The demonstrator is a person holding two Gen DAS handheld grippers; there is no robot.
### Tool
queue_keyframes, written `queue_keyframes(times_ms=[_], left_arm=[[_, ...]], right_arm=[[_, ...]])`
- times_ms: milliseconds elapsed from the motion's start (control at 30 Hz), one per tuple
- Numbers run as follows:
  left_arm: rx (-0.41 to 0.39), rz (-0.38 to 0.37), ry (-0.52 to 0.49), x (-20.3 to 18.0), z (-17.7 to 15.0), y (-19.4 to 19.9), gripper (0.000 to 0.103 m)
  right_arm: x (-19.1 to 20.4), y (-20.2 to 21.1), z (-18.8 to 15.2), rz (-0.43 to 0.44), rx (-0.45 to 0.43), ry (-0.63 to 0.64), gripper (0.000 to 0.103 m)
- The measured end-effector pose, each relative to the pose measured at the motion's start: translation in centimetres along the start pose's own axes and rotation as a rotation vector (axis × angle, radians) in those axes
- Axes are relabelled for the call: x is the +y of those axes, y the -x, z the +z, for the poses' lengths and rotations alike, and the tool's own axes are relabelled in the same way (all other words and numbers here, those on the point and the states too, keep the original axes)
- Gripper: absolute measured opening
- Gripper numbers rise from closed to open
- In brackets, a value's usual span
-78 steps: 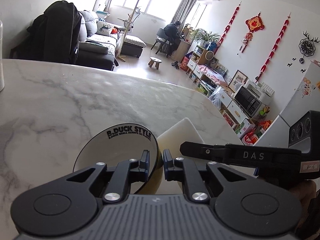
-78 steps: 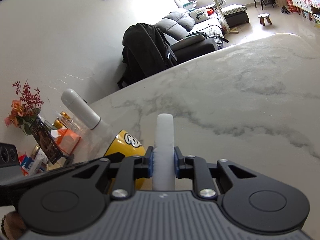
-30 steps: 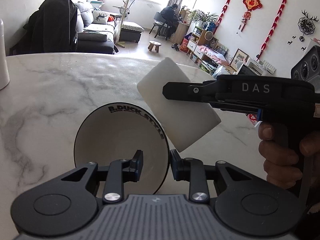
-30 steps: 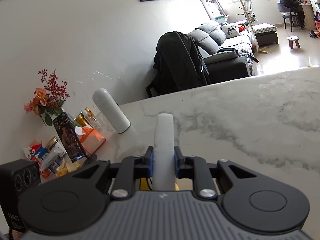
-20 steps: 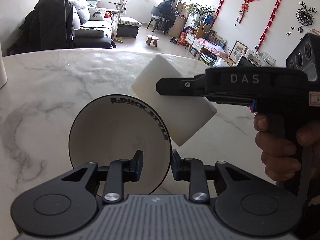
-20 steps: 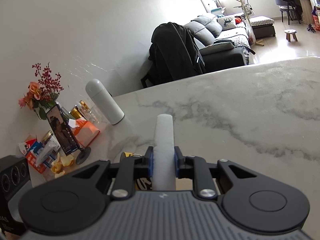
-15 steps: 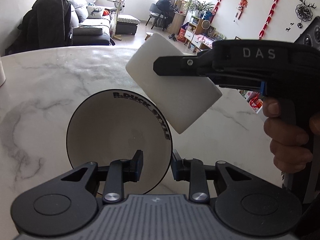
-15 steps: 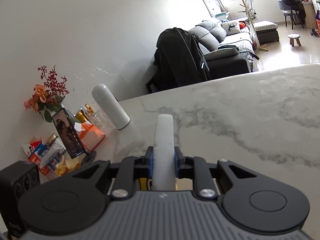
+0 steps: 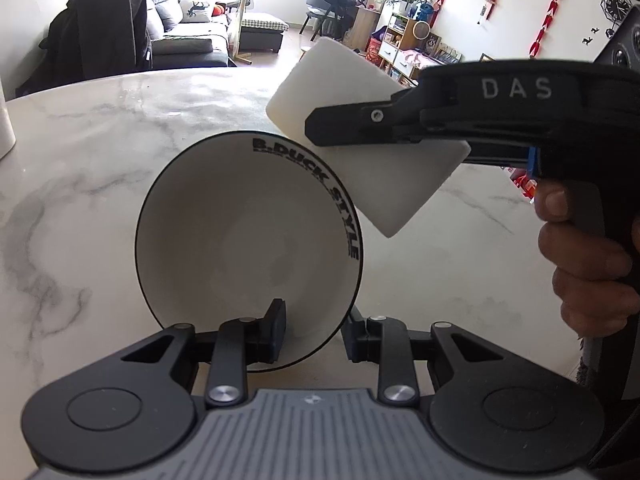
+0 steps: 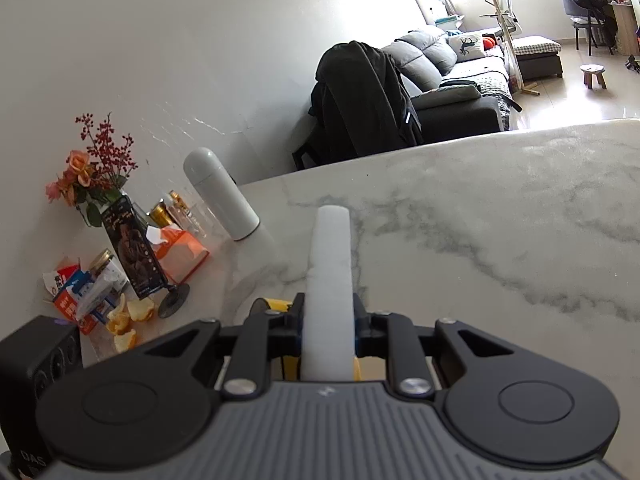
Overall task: Clean bowl
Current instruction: 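Rub the sponge on the bowl's yellow outer wall with the right gripper while the left gripper holds the bowl, then scrub the bowl's outer wall with the sponge in the right gripper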
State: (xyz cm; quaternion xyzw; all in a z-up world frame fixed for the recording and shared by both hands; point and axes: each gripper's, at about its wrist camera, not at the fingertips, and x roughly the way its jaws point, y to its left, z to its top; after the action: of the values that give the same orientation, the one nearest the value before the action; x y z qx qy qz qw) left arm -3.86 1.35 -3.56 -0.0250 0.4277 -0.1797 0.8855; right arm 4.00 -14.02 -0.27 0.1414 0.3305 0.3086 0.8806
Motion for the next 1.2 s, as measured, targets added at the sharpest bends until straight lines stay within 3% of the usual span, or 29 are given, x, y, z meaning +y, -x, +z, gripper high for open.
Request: queue_keyframes(times_ms=[500, 967, 1200], left_arm=[[-0.029, 0.024, 0.036, 1.0, 0.3, 1.9, 0.030], [0.013, 0.046, -0.008, 0.2, 0.8, 0.8, 0.031], [-0.029, 0.077, -0.034, -0.8, 1.8, 1.2, 0.031]], right_arm=[[0.3, -0.8, -0.4, 0.016, 0.026, 0.021, 0.022], [1.1, -0.8, -0.5, 0.007, 0.009, 0.078, 0.021], [1.1, -0.9, -0.5, 0.008, 0.014, 0.087, 0.022]])
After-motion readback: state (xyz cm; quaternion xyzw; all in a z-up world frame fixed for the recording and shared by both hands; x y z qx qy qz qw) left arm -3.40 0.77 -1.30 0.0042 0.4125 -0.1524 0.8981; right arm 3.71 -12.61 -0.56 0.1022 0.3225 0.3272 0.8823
